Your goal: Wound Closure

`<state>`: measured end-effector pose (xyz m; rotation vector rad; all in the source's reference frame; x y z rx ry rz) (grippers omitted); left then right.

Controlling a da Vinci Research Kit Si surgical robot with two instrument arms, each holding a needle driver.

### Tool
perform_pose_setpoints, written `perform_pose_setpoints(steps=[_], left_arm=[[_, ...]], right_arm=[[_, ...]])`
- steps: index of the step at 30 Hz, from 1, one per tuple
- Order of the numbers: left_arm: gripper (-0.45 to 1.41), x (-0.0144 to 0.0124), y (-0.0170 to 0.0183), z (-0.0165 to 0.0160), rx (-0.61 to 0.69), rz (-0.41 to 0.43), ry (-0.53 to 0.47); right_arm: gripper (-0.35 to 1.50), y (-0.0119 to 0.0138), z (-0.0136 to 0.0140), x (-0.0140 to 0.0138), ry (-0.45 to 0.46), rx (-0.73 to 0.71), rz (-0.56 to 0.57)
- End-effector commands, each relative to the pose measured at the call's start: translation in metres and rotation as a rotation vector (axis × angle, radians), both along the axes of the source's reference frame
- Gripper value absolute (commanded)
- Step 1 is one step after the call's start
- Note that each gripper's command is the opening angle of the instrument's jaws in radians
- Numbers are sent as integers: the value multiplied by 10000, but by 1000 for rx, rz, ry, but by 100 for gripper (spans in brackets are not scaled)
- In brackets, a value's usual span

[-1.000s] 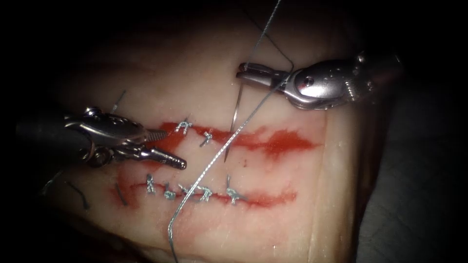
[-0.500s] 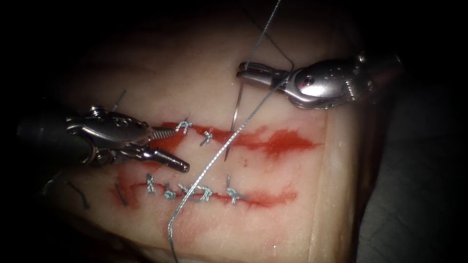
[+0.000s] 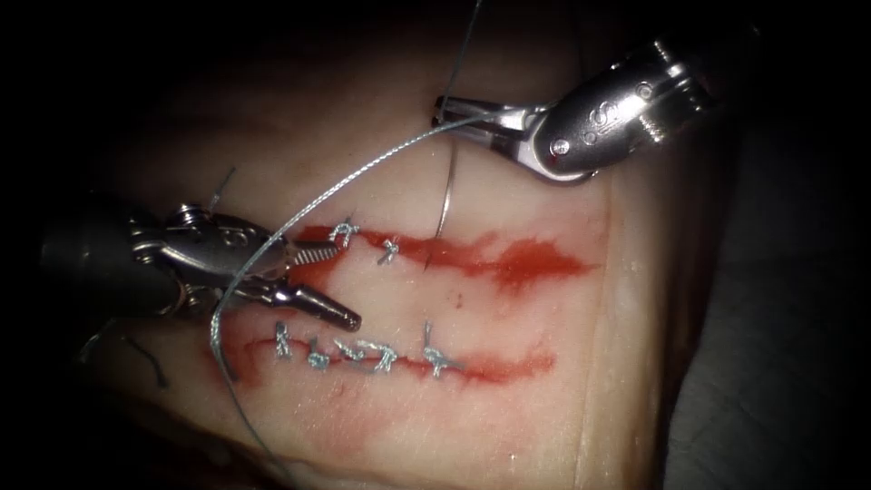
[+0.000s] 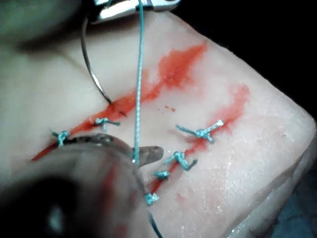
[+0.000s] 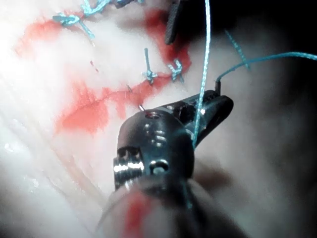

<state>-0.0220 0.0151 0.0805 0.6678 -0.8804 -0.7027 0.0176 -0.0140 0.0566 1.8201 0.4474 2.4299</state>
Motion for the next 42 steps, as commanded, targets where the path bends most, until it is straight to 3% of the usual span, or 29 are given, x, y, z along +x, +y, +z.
perform_pose_setpoints(steps=[1,6,7,9,13,16,23,34,42], left_arm=[[57,-6,0,6,-8,-20,-48],[24,-8,-1,4,-29,-78,-191],[7,-9,0,2,-28,-82,-202],[-45,-14,0,-4,17,-97,-229],[-45,-24,-3,-16,81,-132,-291],[-45,-35,0,-22,104,-154,-282],[-45,-50,-2,8,126,-254,-212],[-45,-55,-24,40,97,-235,18],[-45,-56,-33,42,92,-217,74]], right_arm=[[-35,2,3,11,3,-18,-11],[-35,3,-2,12,-2,-56,-47],[-35,4,-5,12,-3,-74,-56],[-35,7,-15,13,-17,-145,-79],[-35,10,-32,15,-46,-286,-118],[-35,11,-44,18,-67,-368,-139],[-35,4,-72,28,-47,-427,-141],[-35,-13,-68,47,-159,-537,-282],[-35,-19,-66,54,-258,-686,-374]])
